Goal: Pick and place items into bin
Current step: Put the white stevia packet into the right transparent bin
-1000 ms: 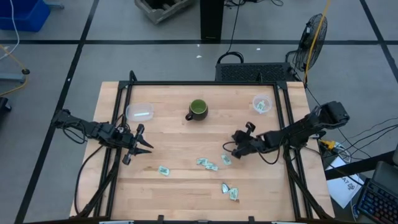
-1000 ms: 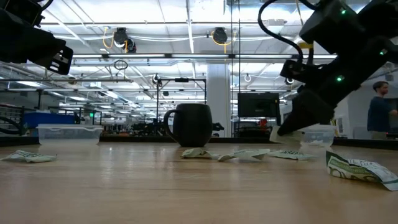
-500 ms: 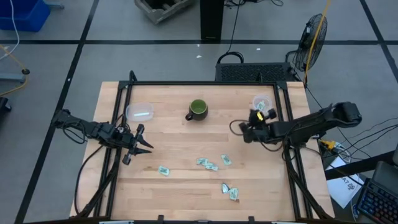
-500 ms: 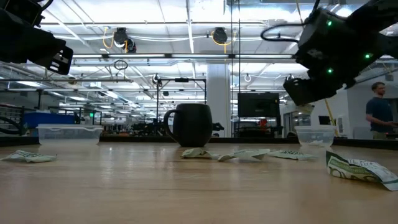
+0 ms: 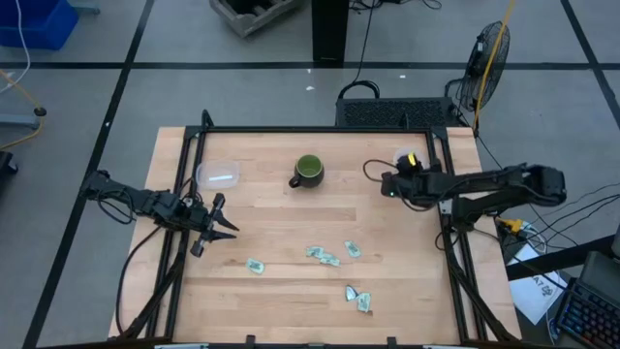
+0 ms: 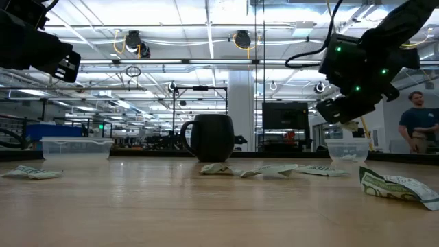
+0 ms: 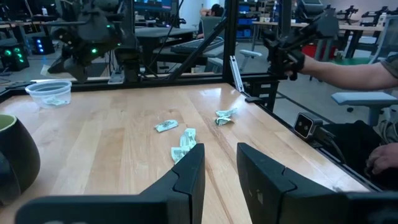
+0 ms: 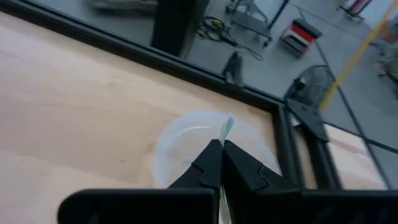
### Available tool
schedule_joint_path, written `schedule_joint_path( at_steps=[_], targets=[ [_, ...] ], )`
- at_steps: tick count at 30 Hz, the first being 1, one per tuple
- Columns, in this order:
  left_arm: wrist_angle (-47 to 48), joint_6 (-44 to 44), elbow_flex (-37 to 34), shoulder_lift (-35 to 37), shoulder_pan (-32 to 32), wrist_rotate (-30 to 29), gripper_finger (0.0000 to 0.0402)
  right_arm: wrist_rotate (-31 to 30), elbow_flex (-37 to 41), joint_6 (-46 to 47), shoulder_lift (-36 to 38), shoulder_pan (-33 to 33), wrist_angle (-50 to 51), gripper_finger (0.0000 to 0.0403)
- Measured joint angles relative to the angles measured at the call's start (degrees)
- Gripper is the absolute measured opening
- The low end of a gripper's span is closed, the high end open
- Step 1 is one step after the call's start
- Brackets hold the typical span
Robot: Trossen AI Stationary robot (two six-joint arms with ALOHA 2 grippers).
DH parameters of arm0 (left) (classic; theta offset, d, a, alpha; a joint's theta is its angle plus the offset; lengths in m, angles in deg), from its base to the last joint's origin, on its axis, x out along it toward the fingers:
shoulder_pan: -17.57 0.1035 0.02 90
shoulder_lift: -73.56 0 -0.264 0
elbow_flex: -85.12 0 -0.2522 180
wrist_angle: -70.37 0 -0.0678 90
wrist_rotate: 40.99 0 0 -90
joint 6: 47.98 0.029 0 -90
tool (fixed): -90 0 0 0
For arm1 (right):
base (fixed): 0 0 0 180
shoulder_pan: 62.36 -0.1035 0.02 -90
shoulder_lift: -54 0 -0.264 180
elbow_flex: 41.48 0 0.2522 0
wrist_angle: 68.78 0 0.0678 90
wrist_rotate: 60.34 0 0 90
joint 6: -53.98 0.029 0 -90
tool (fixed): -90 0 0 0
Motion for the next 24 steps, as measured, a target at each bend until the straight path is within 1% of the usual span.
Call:
schedule_joint_path(
  at_steps=[3, 4, 7, 10, 13, 16, 18, 20, 24],
  targets=[
    [0.0, 0.0, 0.0, 0.0, 0.0, 0.0, 0.0097, 0.2, 0.0, -2.4, 0.0, 3.0, -1.1, 0.0001],
    [0.0, 0.0, 0.0, 0.0, 0.0, 0.0, 0.0097, 1.3, 0.0, -3.4, 0.0, 3.9, -2.1, 0.0002],
    [0.0, 0.0, 0.0, 0.0, 0.0, 0.0, 0.0097, 7.6, 0.1, -8.6, 0.0, 6.9, -6.4, 0.0001],
    [0.0, 0.0, 0.0, 0.0, 0.0, 0.0, 0.0097, 10.5, 1.8, -14.0, 0.0, 9.1, -14.3, 0.0001],
    [0.0, 0.0, 0.0, 0.0, 0.0, 0.0, 0.0097, 10.6, 3.5, -17.0, 0.0, 11.2, -17.8, 0.0001],
    [0.0, 0.0, 0.0, 0.0, 0.0, 0.0, 0.0097, 10.6, 5.3, -17.2, 0.0, 12.6, -19.2, 0.0001],
    [0.0, 0.0, 0.0, 0.0, 0.0, 0.0, 0.0097, 10.6, 6.3, -15.5, 0.0, 13.2, -19.9, 0.0006],
    [0.0, 0.0, 0.0, 0.0, 0.0, 0.0, 0.0097, 10.6, 7.0, -13.7, 0.0, 13.3, -20.2, 0.0014],
    [0.0, 0.0, 0.0, 0.0, 0.0, 0.0, 0.0097, 9.5, 7.6, -13.8, 0.0, 13.2, -20.3, 0.0041]
  ],
)
